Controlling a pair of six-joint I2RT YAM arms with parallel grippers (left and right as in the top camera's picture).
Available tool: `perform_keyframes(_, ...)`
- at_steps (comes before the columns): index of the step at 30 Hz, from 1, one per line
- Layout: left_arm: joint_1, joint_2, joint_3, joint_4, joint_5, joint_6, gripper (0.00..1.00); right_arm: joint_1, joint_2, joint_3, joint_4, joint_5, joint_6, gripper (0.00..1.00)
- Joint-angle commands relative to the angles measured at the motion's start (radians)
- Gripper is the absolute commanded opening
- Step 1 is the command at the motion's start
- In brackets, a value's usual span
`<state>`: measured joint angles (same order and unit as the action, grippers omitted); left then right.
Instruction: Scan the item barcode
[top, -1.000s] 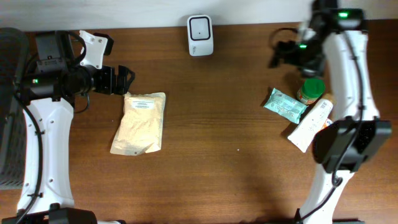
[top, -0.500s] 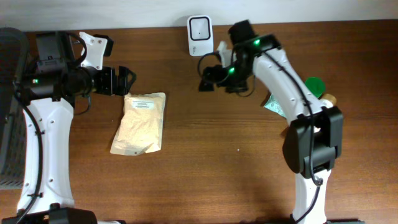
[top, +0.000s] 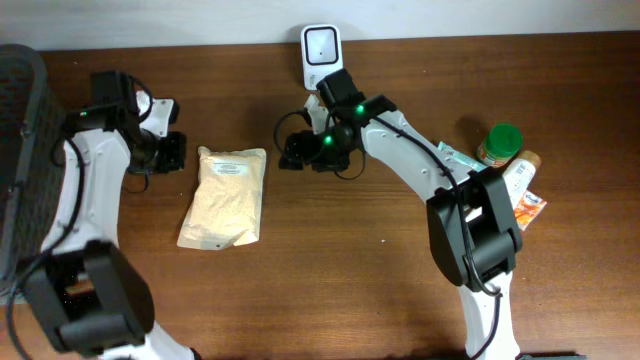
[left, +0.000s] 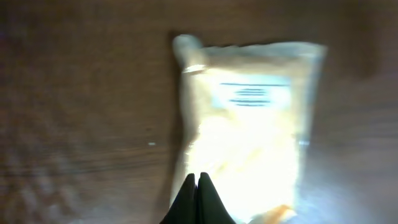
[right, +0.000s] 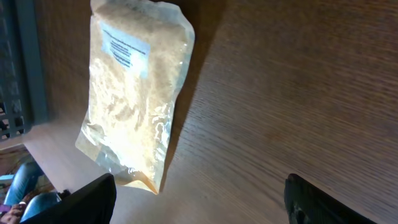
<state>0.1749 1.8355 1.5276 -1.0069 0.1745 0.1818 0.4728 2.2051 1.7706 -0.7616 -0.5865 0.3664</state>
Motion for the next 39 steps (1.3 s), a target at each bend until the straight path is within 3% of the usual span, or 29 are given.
perform_keyframes(1, 0.011, 0.075, -0.009, 0.018, -0.094, -0.010, 0.00, 0.005, 0.014, -0.006, -0.001, -0.008, 0.005, 0.80)
perform_keyframes(10, -0.034, 0.219, -0.051, 0.053, -0.093, -0.065, 0.00, 0.003, 0.014, -0.006, -0.002, 0.012, 0.005, 0.81)
perform_keyframes(24, -0.256, 0.229, -0.143, 0.178, -0.035, -0.126, 0.00, 0.003, 0.014, -0.006, -0.009, 0.021, -0.009, 0.80)
perform_keyframes(28, -0.264, 0.221, -0.132, 0.179, -0.048, -0.198, 0.00, -0.001, 0.014, -0.006, -0.018, 0.018, -0.029, 0.79)
perform_keyframes(34, -0.200, 0.122, -0.087, 0.133, 0.054, -0.197, 0.00, -0.069, 0.016, -0.007, -0.074, 0.006, -0.079, 0.75)
perform_keyframes(39, -0.186, 0.093, -0.087, 0.131, 0.237, -0.177, 0.00, -0.126, 0.041, -0.035, -0.086, -0.187, -0.188, 0.70)
